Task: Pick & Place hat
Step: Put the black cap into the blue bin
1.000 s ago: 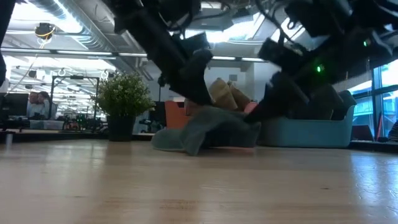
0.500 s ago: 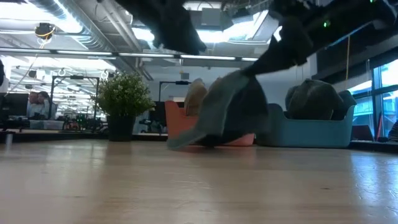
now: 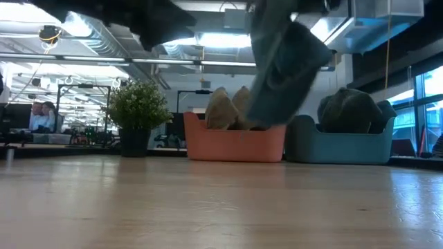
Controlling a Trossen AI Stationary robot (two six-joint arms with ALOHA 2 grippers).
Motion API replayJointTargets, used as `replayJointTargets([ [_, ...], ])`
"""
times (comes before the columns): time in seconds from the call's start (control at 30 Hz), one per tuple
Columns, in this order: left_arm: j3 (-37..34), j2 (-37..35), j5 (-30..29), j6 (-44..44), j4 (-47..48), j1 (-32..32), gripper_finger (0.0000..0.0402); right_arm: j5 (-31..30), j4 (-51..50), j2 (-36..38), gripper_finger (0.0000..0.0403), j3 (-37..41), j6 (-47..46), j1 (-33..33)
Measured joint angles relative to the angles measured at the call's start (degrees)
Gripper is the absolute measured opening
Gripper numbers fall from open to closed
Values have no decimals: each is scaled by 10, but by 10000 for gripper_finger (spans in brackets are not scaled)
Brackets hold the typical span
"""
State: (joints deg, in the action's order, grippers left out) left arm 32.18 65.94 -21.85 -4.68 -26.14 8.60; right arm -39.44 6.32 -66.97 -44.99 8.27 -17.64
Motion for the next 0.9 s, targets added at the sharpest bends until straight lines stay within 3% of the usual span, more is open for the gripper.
replayJointTargets([
  [0.3, -19, 2, -4, -6, 10, 11, 196, 0, -300, 10, 41, -240, 37, 30],
  [0.53, -19, 10, -8, -6, 14, 11, 196, 0, -510, 10, 41, -394, 69, 113],
  [0.7, -19, 15, -12, -6, 22, 11, 196, -2, -589, 12, 41, -422, 144, 176],
  [0.9, -19, 20, -12, -13, 26, 11, 196, 1, -597, 10, 44, -399, 252, 249],
])
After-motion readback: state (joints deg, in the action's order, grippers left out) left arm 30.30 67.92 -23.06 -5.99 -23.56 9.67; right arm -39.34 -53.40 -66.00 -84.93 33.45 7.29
